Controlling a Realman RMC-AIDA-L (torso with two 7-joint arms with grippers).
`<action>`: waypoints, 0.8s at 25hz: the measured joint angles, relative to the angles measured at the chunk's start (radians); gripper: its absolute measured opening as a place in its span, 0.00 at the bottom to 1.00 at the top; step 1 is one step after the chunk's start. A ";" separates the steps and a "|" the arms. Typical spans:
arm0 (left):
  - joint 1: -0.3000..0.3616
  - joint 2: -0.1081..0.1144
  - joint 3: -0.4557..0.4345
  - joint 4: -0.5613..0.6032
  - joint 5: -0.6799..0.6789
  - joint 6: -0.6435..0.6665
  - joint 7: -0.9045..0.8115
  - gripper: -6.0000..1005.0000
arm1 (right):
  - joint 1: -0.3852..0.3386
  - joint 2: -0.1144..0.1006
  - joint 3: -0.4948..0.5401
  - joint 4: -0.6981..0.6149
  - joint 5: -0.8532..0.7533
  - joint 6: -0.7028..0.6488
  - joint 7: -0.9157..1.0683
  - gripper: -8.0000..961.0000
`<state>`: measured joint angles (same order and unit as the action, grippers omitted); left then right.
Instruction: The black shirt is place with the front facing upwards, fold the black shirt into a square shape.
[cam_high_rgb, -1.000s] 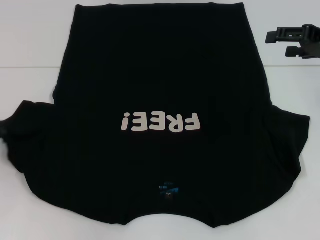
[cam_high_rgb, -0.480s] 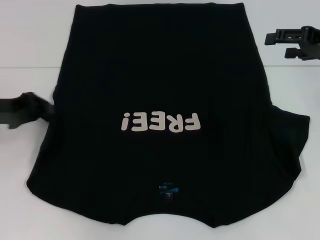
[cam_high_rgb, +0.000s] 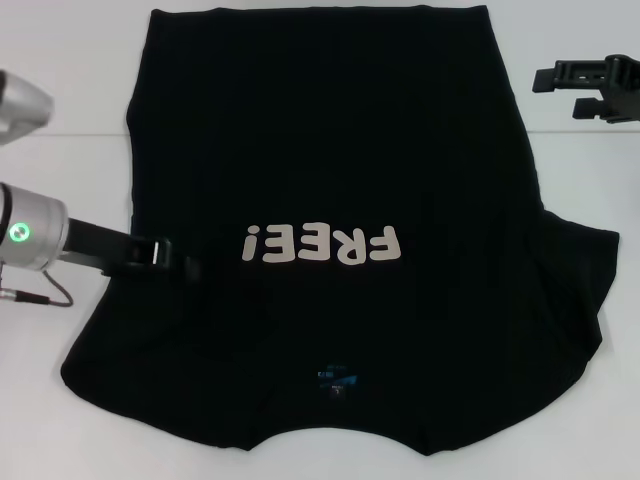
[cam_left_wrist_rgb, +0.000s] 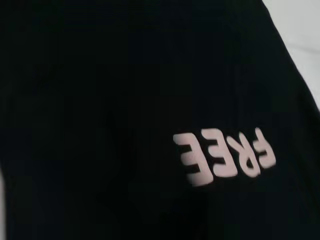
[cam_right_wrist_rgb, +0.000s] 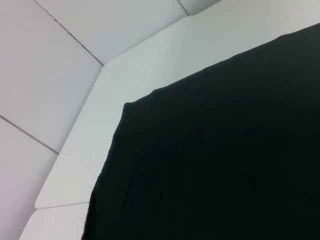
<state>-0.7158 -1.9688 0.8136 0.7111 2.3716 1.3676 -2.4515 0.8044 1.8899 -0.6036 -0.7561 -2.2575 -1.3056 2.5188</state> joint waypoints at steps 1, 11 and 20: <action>-0.002 0.000 0.020 0.011 0.000 0.007 0.015 0.04 | 0.000 0.000 0.000 0.000 0.000 0.000 0.000 0.91; 0.088 0.016 -0.258 0.076 -0.095 0.148 0.138 0.31 | -0.016 -0.005 0.001 -0.001 -0.001 -0.016 -0.005 0.90; 0.177 0.005 -0.301 0.041 -0.153 0.382 0.523 0.58 | -0.046 -0.022 0.007 -0.062 -0.190 -0.208 -0.052 0.89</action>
<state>-0.5389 -1.9640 0.5129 0.7519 2.2190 1.7491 -1.9290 0.7586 1.8675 -0.5971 -0.8179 -2.4474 -1.5138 2.4669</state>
